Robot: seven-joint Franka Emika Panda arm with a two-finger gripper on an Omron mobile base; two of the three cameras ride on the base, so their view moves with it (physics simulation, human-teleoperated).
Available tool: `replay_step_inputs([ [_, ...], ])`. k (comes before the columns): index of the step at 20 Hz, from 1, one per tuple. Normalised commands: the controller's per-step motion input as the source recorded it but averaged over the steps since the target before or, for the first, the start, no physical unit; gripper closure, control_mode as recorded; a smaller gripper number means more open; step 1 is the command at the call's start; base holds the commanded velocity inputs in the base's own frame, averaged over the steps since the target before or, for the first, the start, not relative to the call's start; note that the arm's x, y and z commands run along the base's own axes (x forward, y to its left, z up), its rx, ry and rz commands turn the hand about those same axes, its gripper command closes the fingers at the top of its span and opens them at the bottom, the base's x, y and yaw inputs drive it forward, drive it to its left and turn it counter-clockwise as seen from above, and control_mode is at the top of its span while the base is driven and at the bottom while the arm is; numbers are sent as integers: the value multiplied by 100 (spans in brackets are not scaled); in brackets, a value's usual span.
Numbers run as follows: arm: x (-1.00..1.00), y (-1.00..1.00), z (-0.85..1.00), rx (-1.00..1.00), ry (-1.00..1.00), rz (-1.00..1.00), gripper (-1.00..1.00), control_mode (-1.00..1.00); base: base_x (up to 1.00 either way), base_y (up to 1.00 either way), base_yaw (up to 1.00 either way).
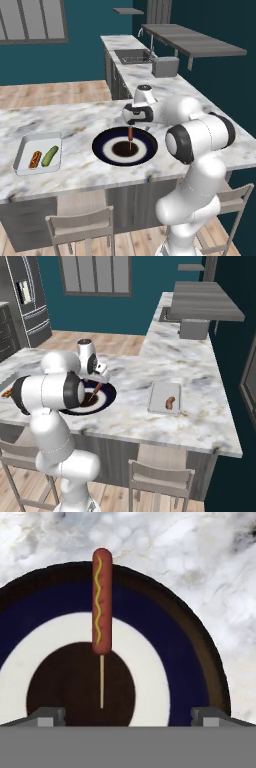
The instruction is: Place one cooked food and one vegetable from the large plate to each tupperware container.
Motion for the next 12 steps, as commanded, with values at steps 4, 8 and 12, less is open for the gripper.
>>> replay_step_inputs([
  [4, 27, 19, -21, -2, -1, 0, -100, -100, 0, 0, 0],
  [8, 31, 26, -16, -6, 0, 0, -100, -100, 0, 0, 0],
  [12, 33, 16, -23, -8, 0, 0, -100, -100, 0, 0, 0],
])
